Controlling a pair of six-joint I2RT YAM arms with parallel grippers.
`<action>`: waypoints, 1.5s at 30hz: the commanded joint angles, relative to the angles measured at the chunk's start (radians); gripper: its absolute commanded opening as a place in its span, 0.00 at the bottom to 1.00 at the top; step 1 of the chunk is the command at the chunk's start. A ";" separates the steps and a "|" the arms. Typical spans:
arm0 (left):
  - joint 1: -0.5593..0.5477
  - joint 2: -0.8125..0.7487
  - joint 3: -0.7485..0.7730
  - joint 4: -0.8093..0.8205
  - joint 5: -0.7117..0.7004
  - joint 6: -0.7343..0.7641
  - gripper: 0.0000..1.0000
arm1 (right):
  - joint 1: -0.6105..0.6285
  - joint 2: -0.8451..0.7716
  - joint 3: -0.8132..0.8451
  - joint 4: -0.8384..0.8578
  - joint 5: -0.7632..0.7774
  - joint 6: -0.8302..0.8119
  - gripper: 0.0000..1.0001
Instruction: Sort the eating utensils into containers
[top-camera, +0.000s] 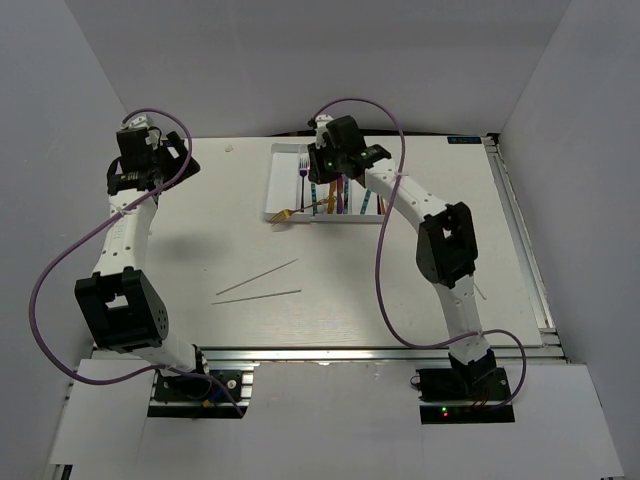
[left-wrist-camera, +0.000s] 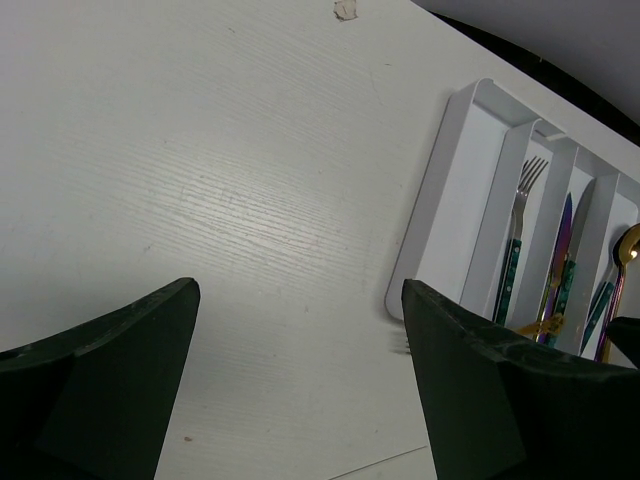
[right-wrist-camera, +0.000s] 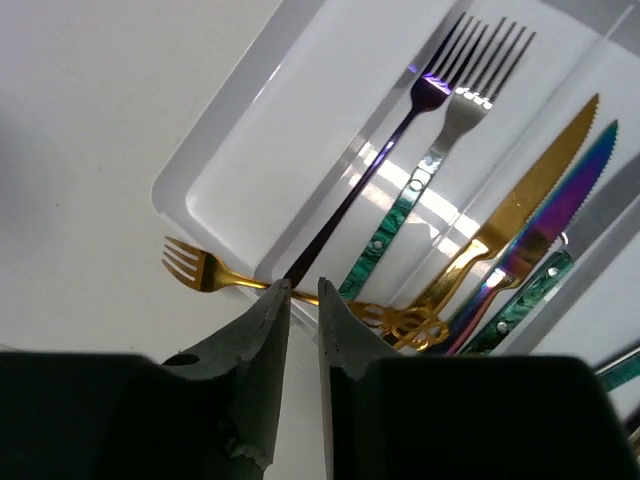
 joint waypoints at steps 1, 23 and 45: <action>0.002 -0.018 0.007 -0.001 -0.010 0.005 0.94 | 0.023 -0.005 0.001 0.034 -0.079 -0.206 0.25; 0.002 -0.004 0.008 0.005 0.062 0.046 0.98 | 0.029 0.054 -0.059 -0.055 -0.225 -0.926 0.54; 0.002 0.007 0.004 0.005 0.042 0.048 0.98 | 0.029 0.175 -0.077 0.087 -0.193 -1.122 0.58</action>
